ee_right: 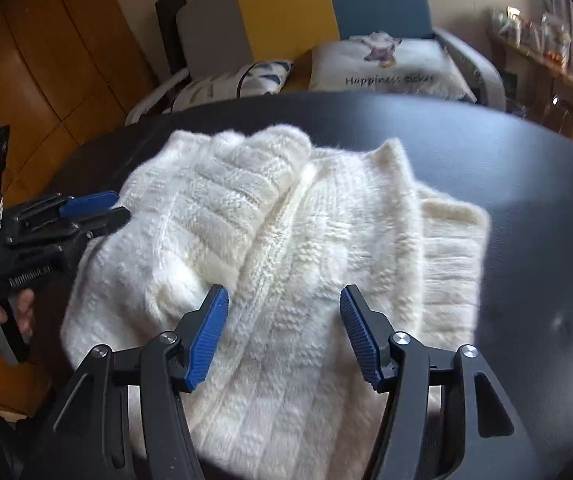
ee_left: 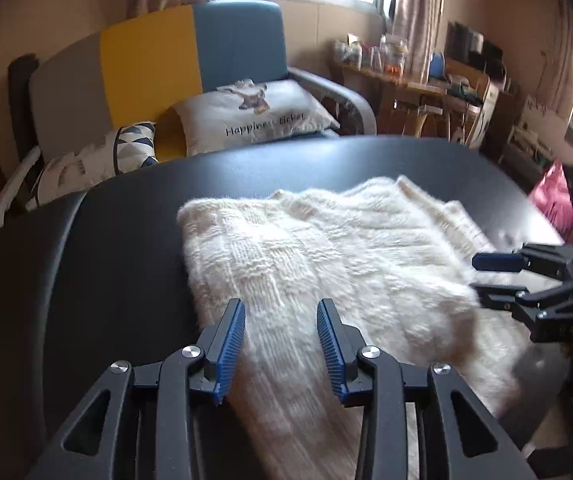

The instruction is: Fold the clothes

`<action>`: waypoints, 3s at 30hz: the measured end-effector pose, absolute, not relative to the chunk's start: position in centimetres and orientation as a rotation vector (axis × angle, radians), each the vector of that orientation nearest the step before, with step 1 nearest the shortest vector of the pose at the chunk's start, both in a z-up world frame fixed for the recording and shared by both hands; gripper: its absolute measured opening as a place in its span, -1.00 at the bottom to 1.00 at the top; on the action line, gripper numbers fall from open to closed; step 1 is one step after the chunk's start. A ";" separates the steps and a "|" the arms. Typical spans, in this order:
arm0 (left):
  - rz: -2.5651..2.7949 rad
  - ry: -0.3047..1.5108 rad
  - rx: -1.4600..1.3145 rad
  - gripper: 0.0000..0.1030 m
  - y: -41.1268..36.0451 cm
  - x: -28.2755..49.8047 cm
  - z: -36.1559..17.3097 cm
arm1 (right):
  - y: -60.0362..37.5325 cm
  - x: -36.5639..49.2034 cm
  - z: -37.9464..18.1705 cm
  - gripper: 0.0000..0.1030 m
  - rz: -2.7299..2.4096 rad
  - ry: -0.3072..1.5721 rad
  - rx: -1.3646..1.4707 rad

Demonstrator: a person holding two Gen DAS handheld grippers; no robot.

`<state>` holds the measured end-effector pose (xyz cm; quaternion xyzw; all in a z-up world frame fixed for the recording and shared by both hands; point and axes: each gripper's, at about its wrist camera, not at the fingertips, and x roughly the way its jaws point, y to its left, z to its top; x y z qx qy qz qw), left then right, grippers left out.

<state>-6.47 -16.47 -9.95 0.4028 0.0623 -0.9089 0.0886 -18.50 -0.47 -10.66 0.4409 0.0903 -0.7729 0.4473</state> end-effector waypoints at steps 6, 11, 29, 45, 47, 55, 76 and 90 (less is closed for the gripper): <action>-2.743 0.153 1.297 -0.28 -12.5 -3.0 -12.1 | 1.5 -13.5 -8.5 0.19 -1.861 0.321 1.000; -2.739 0.058 1.326 -0.27 -11.2 -2.4 -14.7 | 0.6 -12.7 -13.3 0.25 -1.860 0.333 1.121; -2.817 0.123 1.229 -0.26 -15.7 -4.4 -10.4 | 1.5 -14.7 -10.1 0.26 -2.015 0.118 1.083; -2.735 0.355 1.185 -0.26 -21.3 -11.1 -8.7 | -3.9 -22.8 -7.5 0.31 -2.047 0.072 1.079; -2.670 0.357 1.254 -0.26 -22.1 -12.6 -10.0 | -4.3 -23.6 -9.3 0.31 -2.011 0.052 1.151; -2.608 0.184 1.257 -0.22 -20.3 -13.3 -12.2 | -4.0 -23.8 -14.5 0.31 -1.978 -0.023 1.206; -2.606 0.168 1.215 -0.20 -20.3 -12.0 -12.1 | -3.4 -19.6 -12.7 0.31 -2.060 0.182 1.190; -2.640 0.337 1.167 -0.20 -19.4 -3.4 -11.6 | 0.4 -14.6 -11.0 0.32 -2.044 0.126 1.113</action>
